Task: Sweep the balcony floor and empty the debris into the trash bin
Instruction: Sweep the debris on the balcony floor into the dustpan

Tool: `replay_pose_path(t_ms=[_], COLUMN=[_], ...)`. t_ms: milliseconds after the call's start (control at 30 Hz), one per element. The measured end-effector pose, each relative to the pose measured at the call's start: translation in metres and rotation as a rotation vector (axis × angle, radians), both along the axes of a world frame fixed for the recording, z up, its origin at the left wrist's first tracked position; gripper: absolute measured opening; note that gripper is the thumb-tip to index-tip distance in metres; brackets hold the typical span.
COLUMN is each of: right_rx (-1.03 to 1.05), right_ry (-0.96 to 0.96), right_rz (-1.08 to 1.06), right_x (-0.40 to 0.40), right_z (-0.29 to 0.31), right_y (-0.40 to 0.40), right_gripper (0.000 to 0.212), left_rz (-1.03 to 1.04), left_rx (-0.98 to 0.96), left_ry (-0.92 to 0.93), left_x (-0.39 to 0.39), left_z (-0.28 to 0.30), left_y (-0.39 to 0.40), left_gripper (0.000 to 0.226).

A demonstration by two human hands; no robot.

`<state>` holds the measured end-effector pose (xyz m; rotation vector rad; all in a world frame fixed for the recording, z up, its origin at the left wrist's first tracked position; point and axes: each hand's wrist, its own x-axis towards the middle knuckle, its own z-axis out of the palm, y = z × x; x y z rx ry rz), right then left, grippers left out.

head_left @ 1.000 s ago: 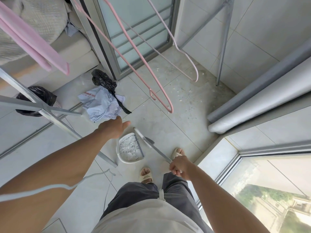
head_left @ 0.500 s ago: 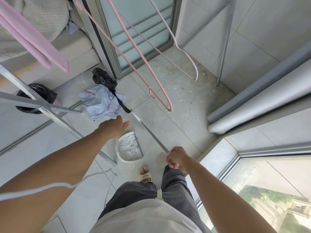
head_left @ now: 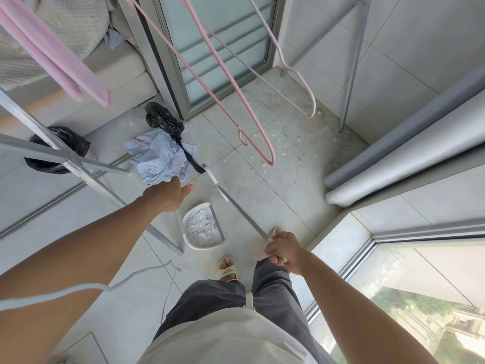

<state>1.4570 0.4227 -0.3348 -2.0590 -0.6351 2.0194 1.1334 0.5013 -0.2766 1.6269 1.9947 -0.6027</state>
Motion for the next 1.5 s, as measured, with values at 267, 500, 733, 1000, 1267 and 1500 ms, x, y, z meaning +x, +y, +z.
replay_pose_path(t_ms=[267,500,733,1000,1267,1500], right_rx=[-0.067,-0.13,-0.006,0.028,-0.043,-0.046], right_ry=[-0.015,0.067,0.023,-0.098,-0.122,-0.091], right_rz=[-0.013,-0.192,-0.349,-0.535,-0.619,-0.556], right_x=[-0.014,0.039,0.091,0.149,0.208,0.222], right_z=[-0.014,-0.006,0.014,0.014,0.01,0.009], right_y=[-0.015,-0.017,0.0,0.024,0.083,0.151], right_gripper=[0.02,0.012,0.016,0.01,0.01,0.008], left_rz=[0.0,0.006,-0.062,-0.173,-0.057,0.071], left_rx=[-0.018,-0.005,0.034,0.207,0.252,0.313], left_ry=[-0.004,-0.05,-0.045,-0.015,-0.035,-0.044], left_x=[0.011,0.022,0.08,0.159,0.205,0.215], left_z=[0.003,0.01,0.024,0.042,0.039,0.04], left_y=[-0.005,0.004,0.028,0.064,0.106,0.133], left_gripper=[0.074,0.077,0.067,0.049,0.05,0.048])
